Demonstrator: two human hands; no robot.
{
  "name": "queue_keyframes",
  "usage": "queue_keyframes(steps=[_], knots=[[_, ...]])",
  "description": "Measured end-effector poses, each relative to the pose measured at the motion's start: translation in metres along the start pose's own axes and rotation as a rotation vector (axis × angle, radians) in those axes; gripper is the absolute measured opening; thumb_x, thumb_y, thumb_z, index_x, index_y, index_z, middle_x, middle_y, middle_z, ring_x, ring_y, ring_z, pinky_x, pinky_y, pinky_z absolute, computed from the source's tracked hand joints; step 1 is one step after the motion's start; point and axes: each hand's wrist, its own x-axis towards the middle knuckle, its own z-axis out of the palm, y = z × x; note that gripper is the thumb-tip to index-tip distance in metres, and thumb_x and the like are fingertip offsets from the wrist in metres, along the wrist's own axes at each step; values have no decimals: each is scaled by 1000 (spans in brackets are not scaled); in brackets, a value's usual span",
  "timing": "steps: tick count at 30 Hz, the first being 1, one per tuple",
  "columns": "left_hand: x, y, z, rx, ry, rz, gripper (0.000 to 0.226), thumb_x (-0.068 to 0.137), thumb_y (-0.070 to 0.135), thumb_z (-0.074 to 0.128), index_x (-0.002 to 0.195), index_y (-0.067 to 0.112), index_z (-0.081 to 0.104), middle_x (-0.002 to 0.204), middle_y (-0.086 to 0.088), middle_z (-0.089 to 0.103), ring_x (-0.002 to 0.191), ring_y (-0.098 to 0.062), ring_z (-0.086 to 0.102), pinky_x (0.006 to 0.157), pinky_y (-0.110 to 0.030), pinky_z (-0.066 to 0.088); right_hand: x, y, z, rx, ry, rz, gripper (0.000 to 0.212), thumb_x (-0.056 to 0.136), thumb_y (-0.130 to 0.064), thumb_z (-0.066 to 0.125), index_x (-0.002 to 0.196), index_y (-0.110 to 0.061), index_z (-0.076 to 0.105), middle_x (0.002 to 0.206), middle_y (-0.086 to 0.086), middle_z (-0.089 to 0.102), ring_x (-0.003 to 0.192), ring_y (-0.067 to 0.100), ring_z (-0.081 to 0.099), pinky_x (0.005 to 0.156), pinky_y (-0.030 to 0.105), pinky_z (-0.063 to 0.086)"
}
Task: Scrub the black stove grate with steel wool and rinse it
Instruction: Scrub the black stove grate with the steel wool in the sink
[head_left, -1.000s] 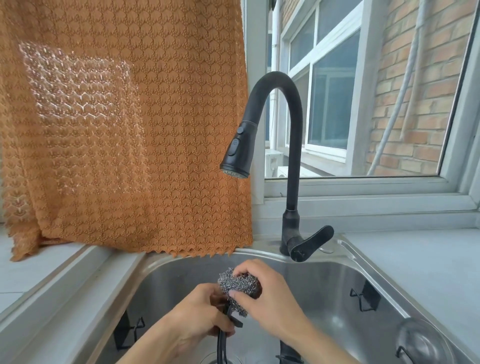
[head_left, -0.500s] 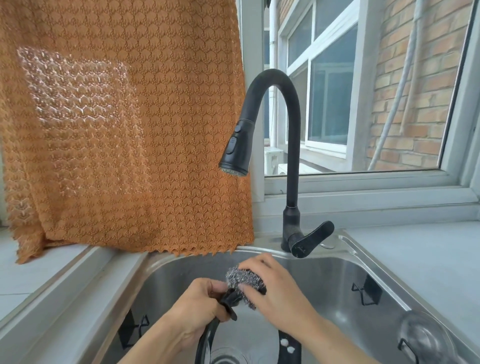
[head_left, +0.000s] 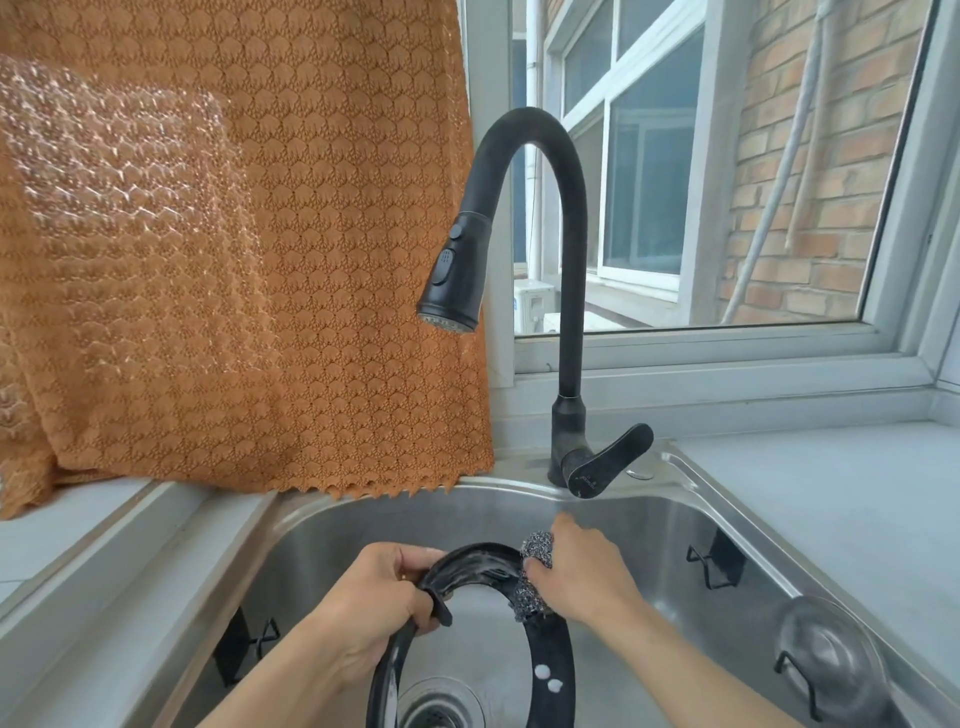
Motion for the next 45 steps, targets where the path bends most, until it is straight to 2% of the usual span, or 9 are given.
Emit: queue_keyframes(steps=[7, 15, 19, 23, 25, 30, 33, 40, 45], knots=[[-3, 5, 6, -34, 30, -31, 61, 69, -35, 34, 93, -3, 80, 77, -18, 57, 61, -25, 55, 69, -35, 45, -23, -29, -7, 219, 64, -234, 33, 96, -44, 62, 119, -23, 49, 101, -4, 60, 84, 12, 58, 62, 23, 40], [-3, 1, 3, -113, 123, 0, 47, 55, -31, 38, 87, -20, 70, 80, -34, 63, 72, -36, 59, 82, -48, 44, -35, -45, -2, 306, -42, -539, 27, 88, -30, 76, 105, -35, 56, 109, -16, 55, 99, 5, 54, 88, 27, 45], [-3, 1, 5, -132, 125, 8, 57, 41, -17, 44, 89, -13, 75, 87, -38, 65, 80, -37, 58, 83, -50, 43, -33, -39, -7, 322, -72, -514, 30, 85, -24, 78, 101, -36, 55, 104, -17, 60, 92, 2, 55, 86, 27, 48], [-1, 1, 3, -83, 50, 19, 56, 59, -33, 40, 92, -7, 78, 89, -34, 71, 74, -34, 64, 63, -31, 52, -35, -37, -5, 249, -124, -484, 32, 88, -32, 76, 110, -42, 55, 112, -11, 65, 91, 8, 61, 83, 36, 53], [-2, 2, 2, -72, 11, 32, 62, 64, -37, 35, 96, -6, 79, 94, -33, 73, 76, -36, 68, 58, -28, 55, -38, -37, -4, 214, -106, -490, 30, 92, -35, 72, 117, -43, 59, 112, -8, 65, 78, 3, 56, 72, 28, 48], [-5, 5, 4, -19, 0, 88, 68, 63, -35, 31, 94, -2, 80, 93, -30, 75, 77, -31, 70, 61, -27, 53, -39, -45, -2, 211, -34, -453, 24, 91, -28, 69, 115, -29, 73, 112, -3, 74, 102, 18, 65, 84, 33, 52], [-2, 3, 3, -3, 9, 96, 69, 61, -34, 32, 96, 1, 81, 97, -31, 74, 83, -33, 70, 70, -32, 50, -38, -48, 1, 157, -62, -483, 18, 89, -25, 68, 105, -24, 73, 102, 0, 75, 97, 23, 65, 82, 41, 55], [-3, 4, 3, -4, 11, 107, 66, 61, -32, 36, 96, 2, 81, 96, -32, 74, 81, -34, 69, 69, -33, 54, -39, -45, -13, 360, -13, -486, 22, 91, -23, 71, 109, -34, 75, 106, -13, 75, 99, 4, 65, 87, 25, 51], [-9, 8, 8, 23, 5, 130, 72, 64, -34, 33, 95, 7, 83, 94, -27, 76, 80, -29, 67, 65, -30, 48, -36, -45, 0, 196, -104, -495, 8, 89, -26, 71, 95, -26, 74, 92, -4, 73, 86, 19, 65, 78, 40, 56]])
